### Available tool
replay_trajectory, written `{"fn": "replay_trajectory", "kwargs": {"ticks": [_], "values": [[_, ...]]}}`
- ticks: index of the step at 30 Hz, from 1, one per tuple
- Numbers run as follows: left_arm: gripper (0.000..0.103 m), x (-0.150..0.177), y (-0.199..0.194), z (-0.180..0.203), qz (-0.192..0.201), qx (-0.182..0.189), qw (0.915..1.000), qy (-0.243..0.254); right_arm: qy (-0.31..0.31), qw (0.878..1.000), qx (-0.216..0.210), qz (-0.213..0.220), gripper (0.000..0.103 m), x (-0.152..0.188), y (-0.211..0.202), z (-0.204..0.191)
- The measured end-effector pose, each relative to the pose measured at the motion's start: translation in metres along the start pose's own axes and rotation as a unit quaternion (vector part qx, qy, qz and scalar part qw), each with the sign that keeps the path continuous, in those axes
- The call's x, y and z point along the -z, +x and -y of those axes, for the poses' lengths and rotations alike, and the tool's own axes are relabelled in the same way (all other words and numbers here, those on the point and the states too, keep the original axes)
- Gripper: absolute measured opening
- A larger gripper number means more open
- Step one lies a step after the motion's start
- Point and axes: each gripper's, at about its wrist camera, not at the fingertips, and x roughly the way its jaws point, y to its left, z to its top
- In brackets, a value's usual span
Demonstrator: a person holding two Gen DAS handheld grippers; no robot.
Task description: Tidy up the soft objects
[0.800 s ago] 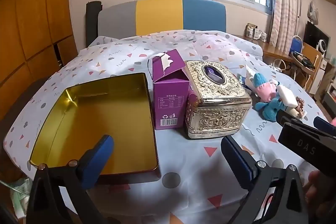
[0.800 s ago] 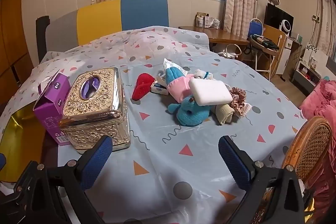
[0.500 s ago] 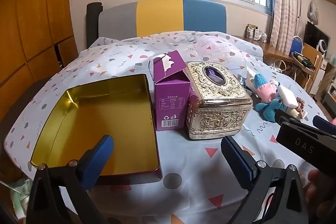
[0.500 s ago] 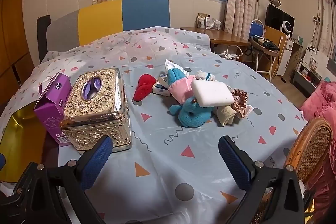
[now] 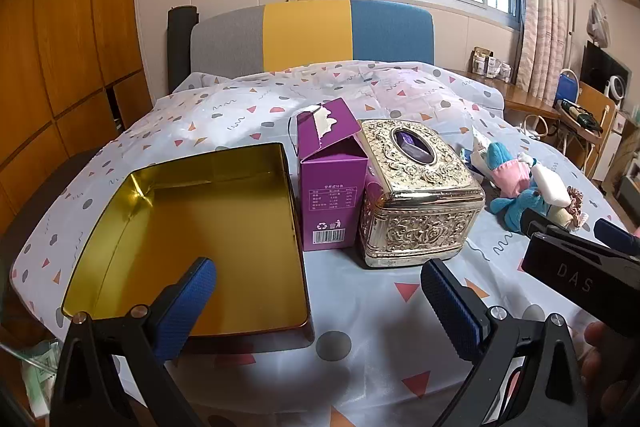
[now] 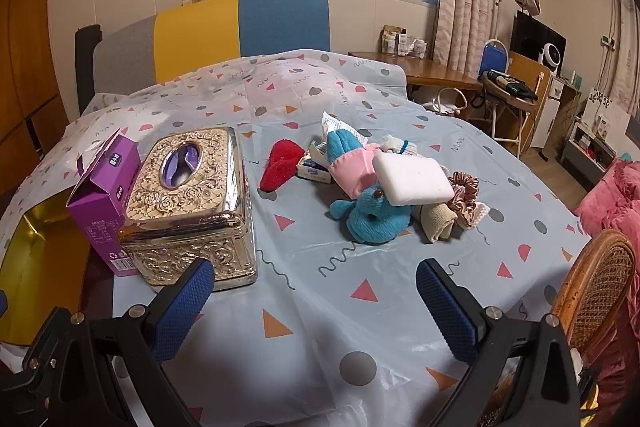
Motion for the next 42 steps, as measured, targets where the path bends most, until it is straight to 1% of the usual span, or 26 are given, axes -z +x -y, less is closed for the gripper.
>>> {"fn": "replay_trajectory", "kwargs": {"ticks": [42], "values": [[0.103,0.0014,-0.0008,-0.0020,-0.001,-0.001,1.0000,-0.003,0.000,1.000,-0.003,-0.002,0.103,0.0017,0.0008,0.0009]]}}
